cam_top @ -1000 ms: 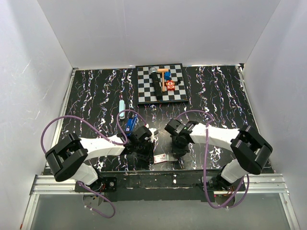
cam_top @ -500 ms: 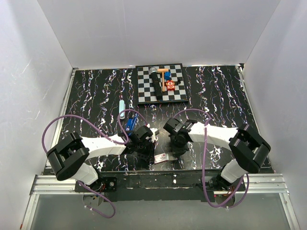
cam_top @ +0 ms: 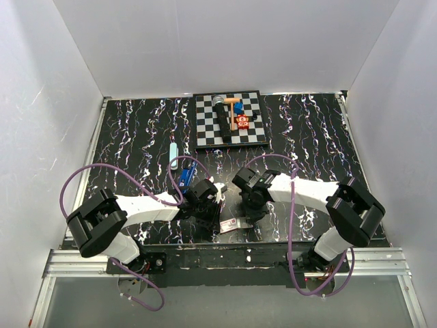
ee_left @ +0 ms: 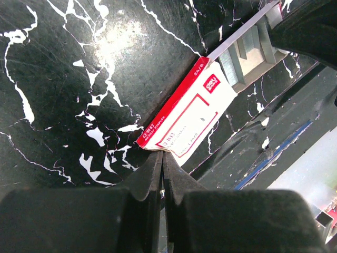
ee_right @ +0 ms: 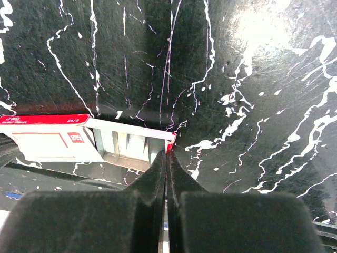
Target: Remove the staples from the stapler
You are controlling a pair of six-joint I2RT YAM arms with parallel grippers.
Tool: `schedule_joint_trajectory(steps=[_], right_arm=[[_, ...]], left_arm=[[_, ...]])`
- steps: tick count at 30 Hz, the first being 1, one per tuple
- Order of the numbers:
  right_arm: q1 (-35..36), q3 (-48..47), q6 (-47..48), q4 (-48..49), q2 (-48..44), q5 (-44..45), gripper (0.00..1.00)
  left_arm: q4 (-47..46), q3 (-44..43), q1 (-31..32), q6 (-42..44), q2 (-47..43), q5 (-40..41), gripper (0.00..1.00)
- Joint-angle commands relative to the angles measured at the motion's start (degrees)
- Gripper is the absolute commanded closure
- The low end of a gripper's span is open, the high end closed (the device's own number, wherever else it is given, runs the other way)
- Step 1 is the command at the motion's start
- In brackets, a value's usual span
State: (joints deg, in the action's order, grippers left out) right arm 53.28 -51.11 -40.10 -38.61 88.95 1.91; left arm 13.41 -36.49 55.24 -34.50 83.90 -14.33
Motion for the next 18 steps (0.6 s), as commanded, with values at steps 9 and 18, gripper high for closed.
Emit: schedule_joint_trajectory(steps=[9, 18], right_arm=[[1.04, 0.84, 1.07, 1.34, -1.85, -3.32, 0.99], [1.92, 0.05, -1.03, 2.4, -1.32, -4.2, 0.99]], left_arm=[[2.59, 0.8, 0.65, 1.54, 2.24, 3.52, 1.0], [2.76, 0.63, 0.57, 1.54, 2.15, 3.43, 1.0]])
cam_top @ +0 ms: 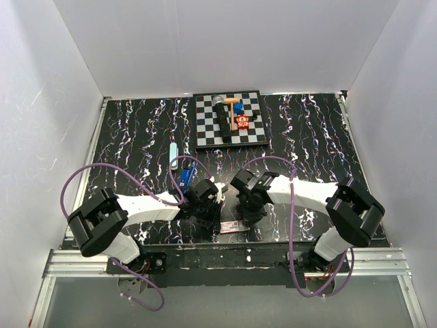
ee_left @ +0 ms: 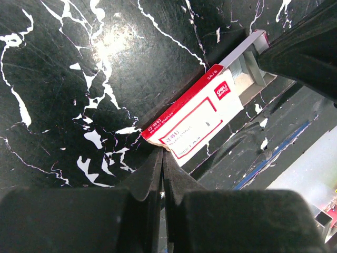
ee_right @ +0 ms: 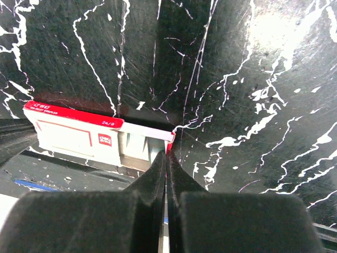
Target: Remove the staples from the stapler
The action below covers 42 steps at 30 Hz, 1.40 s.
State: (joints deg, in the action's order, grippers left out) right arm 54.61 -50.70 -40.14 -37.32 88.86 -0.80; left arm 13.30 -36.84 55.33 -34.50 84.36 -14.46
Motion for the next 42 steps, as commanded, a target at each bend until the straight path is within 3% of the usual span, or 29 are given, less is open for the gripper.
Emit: schedule_joint_trajectory(steps=[1, 19, 31, 39, 42], right_arm=[[0.59, -0.63, -1.17, 1.11, -1.15, -1.49, 0.99], [0.85, -3.53, -4.59, 2.16, 2.37, -1.4, 0.98], [0.85, -4.06, -5.91, -0.12, -1.49, 0.53, 0.73], [0.85, -4.41, -6.35, -2.67, -5.36, 5.1, 0.65], [0.85, -4.06, -6.35, -4.07, -5.63, 7.38, 0.68]], left_arm=[[2.96, 0.81, 0.57, 1.54, 1.78, 3.56, 1.0], [4.1, -1.04, 0.66, 1.98, 1.95, 3.91, 1.0], [3.75, -0.69, 0.74, 1.72, 2.22, 4.18, 1.0], [3.75, -0.43, 0.92, 1.63, 2.04, 4.44, 1.0], [3.75, -0.6, 0.92, 1.72, 2.04, 4.44, 1.0]])
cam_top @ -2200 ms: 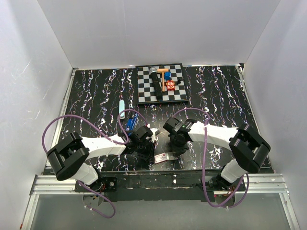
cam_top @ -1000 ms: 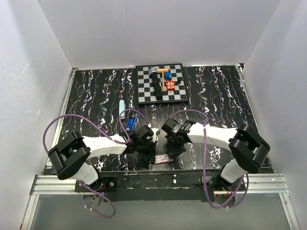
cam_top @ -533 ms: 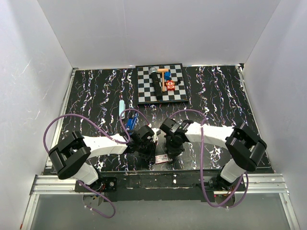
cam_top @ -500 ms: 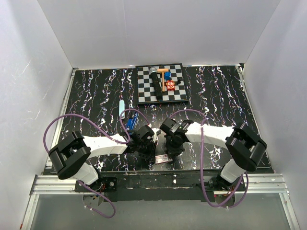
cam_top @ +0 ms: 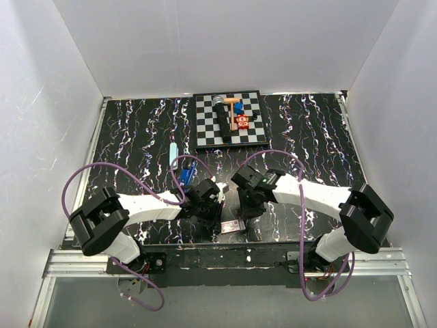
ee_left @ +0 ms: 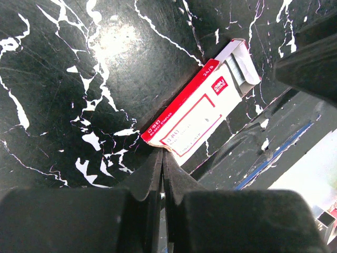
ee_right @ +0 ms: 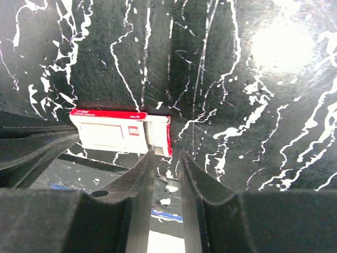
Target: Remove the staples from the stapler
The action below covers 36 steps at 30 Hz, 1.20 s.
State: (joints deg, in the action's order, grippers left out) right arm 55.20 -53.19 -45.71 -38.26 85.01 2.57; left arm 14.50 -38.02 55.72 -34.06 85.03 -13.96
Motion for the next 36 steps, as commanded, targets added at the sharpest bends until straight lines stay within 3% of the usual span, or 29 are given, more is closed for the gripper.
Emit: schedule_joint_trajectory(steps=[1, 5, 36], right_arm=[[0.17, -1.31, -0.69, -3.48, -1.69, 4.46, 0.73], [0.08, -0.08, -0.78, -2.44, -0.55, 4.03, 0.99], [0.0, -0.77, 0.89, 2.58, 8.5, -6.61, 0.99]], left_arm=[[2.55, 0.49, 0.53, 1.28, 1.28, 3.94, 1.0], [2.64, 0.4, 0.61, 1.37, 1.36, 3.94, 1.0], [2.72, 0.23, 0.88, 1.28, 1.19, 4.11, 1.0]])
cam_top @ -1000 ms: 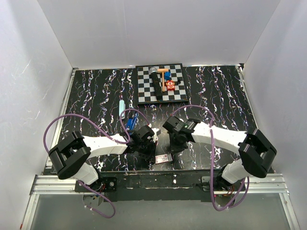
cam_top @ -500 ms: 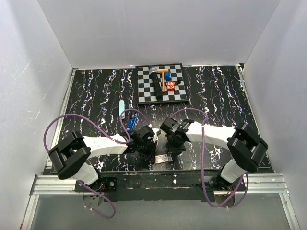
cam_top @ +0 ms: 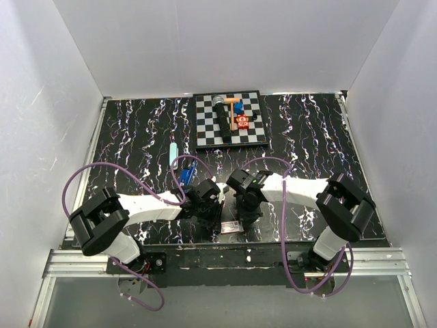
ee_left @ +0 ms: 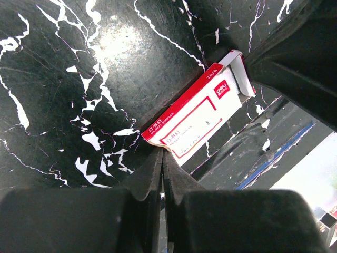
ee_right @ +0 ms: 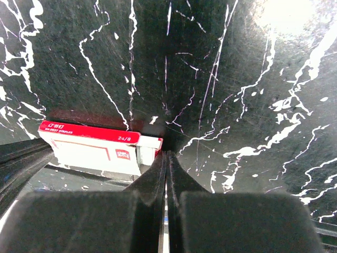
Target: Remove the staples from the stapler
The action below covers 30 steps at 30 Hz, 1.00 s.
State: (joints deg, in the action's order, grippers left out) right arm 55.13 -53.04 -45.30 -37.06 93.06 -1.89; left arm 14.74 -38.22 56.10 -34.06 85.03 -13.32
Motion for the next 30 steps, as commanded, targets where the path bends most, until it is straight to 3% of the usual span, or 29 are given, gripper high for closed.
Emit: schedule_joint_trajectory(steps=[1, 17, 30], right_arm=[[-0.03, -0.93, 0.47, 1.64, 0.37, -2.41, 0.99], [0.06, -2.07, 0.56, 6.03, 1.95, -7.42, 0.99], [-1.26, -1.63, 1.0, -0.47, -3.75, 3.45, 0.99]], left_arm=[[2.48, 0.25, 0.59, 1.28, 1.19, 3.39, 1.0], [3.19, -1.33, 0.77, 1.72, 1.54, 3.65, 1.0], [5.65, -1.6, 0.77, 1.9, -0.92, 6.9, 1.0]])
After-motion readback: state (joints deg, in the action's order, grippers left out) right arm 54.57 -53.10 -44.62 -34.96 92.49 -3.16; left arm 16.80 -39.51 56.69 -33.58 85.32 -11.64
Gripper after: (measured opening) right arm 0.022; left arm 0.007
